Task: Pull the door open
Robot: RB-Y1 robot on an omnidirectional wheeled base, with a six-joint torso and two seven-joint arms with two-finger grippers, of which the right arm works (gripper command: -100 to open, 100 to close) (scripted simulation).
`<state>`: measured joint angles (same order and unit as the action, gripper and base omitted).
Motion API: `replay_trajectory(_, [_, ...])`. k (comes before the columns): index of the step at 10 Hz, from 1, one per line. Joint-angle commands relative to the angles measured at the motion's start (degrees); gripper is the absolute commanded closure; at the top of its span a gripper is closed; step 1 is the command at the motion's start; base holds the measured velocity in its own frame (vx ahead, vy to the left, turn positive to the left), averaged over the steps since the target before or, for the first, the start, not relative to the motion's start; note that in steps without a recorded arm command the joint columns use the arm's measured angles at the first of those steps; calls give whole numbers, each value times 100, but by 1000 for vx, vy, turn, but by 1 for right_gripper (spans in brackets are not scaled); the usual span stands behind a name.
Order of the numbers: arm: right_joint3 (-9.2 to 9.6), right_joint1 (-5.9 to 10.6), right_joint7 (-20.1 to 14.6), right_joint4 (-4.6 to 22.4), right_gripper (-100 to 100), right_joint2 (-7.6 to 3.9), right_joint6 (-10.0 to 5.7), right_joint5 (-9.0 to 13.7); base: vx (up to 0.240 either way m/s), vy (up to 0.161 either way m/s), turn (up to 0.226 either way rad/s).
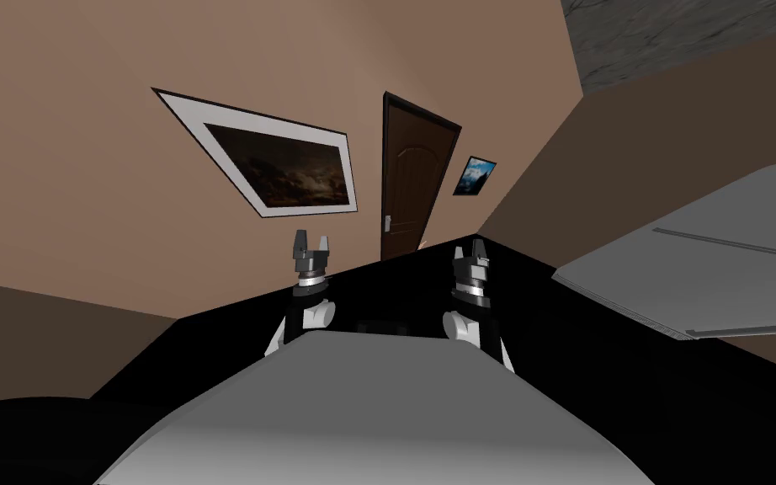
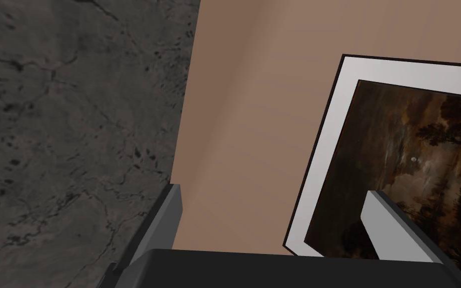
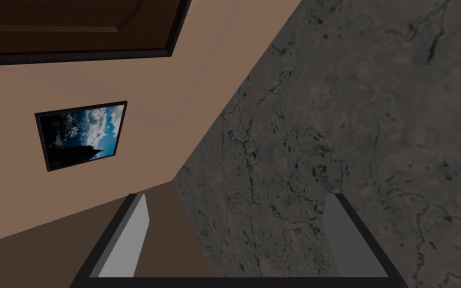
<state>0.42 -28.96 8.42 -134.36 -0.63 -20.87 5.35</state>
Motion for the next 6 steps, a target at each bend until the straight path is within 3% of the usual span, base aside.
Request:
replay_trajectory(1, [-1, 95, 60, 182, -100, -66, -39, -192, 93, -9, -38])
replay_trajectory(6, [-5, 363, 229, 690, -100, -206, -147, -728, 152, 0, -25])
